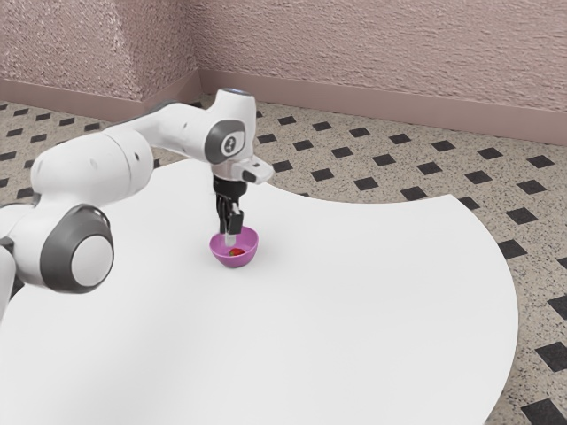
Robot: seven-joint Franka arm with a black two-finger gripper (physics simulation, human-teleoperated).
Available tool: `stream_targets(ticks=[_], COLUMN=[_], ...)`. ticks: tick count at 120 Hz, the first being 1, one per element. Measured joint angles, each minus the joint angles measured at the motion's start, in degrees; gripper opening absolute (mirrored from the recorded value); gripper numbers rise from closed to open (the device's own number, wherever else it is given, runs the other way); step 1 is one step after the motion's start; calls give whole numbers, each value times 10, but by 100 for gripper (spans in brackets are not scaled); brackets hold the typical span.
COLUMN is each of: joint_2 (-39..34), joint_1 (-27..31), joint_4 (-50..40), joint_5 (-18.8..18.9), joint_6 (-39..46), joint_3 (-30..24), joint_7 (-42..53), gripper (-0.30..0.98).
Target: Take strawberry from the bowl
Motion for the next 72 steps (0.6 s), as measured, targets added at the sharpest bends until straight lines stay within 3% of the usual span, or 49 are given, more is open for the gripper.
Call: stream_targets(ticks=[72], joint_2=[34], joint_1=[20], joint_4=[11], joint_5=[-10], joint_6=[28], joint_3=[-36], joint_7=[21], gripper=[32])
